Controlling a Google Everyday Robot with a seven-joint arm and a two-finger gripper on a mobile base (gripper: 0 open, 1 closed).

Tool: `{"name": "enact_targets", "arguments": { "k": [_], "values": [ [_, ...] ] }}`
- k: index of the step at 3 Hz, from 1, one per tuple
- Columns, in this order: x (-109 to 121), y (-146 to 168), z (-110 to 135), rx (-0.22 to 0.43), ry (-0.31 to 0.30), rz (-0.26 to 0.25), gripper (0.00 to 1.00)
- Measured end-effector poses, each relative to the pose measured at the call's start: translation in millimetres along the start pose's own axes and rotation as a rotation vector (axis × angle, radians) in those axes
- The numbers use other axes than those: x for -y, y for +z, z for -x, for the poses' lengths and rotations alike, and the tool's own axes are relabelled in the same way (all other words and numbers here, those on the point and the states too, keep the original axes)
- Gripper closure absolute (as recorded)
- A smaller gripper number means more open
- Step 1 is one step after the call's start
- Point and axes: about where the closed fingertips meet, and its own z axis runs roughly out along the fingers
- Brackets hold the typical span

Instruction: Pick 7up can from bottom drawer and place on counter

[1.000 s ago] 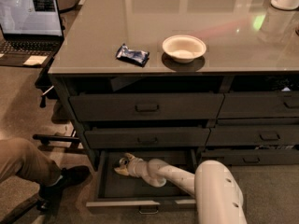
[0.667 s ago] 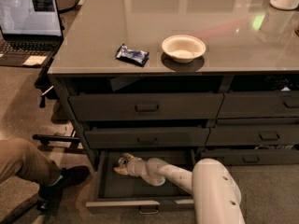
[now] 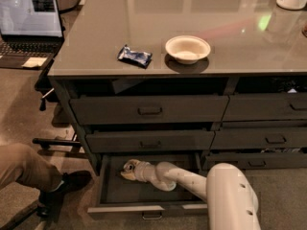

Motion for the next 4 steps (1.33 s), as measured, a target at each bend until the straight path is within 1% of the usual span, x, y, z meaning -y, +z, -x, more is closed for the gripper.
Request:
{"name": "enact_targets", "arguments": {
  "k": [1, 2, 3, 4],
  "values": [
    [2.7, -44.5, 8.5, 0.021, 0.002, 0.062, 1.00],
    [-5.9, -103.6, 25.3, 0.050, -0.026, 0.185, 1.00],
    [-18.2, -158.6, 39.0, 0.044, -0.060, 0.308, 1.00],
    [-23.0, -214.1, 55.3, 0.016, -0.104, 0.392, 1.00]
  ]
}}
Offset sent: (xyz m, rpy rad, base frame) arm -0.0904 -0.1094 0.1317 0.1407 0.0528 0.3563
